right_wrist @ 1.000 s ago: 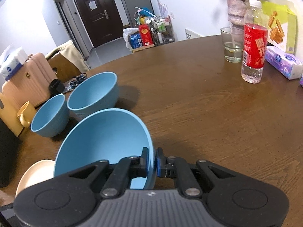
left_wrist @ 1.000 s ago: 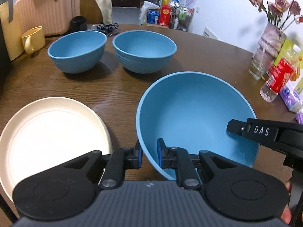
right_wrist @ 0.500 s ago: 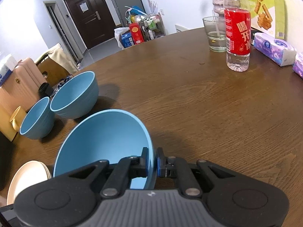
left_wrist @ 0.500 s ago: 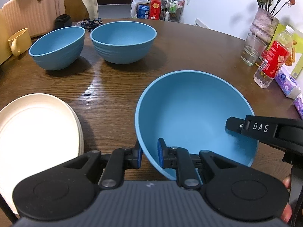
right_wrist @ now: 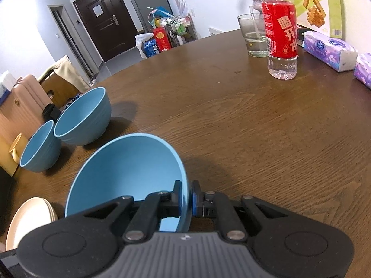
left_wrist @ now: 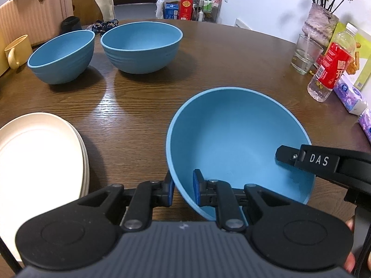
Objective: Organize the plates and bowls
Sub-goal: 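Open both tools to release the blue bowls on the table, then move both tools toward the two blue bowls beside the yellow mug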
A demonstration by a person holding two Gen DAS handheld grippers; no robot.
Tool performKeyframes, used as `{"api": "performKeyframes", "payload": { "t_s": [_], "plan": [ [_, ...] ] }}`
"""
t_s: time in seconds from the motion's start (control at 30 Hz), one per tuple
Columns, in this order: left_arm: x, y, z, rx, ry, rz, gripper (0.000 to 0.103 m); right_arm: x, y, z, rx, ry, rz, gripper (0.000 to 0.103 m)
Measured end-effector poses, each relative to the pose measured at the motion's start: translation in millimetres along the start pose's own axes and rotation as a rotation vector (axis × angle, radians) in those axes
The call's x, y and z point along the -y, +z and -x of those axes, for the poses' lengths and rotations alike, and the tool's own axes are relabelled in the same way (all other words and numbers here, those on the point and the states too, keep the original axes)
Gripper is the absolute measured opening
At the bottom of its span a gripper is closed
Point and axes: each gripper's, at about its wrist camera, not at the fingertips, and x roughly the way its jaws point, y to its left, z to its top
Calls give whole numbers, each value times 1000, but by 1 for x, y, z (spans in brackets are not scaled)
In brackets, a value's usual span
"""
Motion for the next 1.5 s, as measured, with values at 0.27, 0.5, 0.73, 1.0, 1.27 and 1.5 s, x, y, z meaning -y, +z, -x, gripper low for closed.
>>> {"api": "performKeyframes", "payload": {
  "t_s": [0.27,0.5,0.73,1.0,1.27,1.5],
  "plan": [
    [3,0,1,2,12,-4,17,5,0,-1,-11,29,-19,11],
    [-1,0,5,21,42,-5,53,10,2,8,23,36,-24,52],
    [-19,3,25,79,59,3,101,9,7,27,71,49,-5,89],
    [-46,13,62,127,26,-24,103,-10,17,54,99,28,74,103],
    [-88,36,98,180,-9,0,103,-62,27,81,123,33,198,103],
    [-130,67,113,162,51,-9,103,-119,34,79,96,63,252,103]
  ]
}}
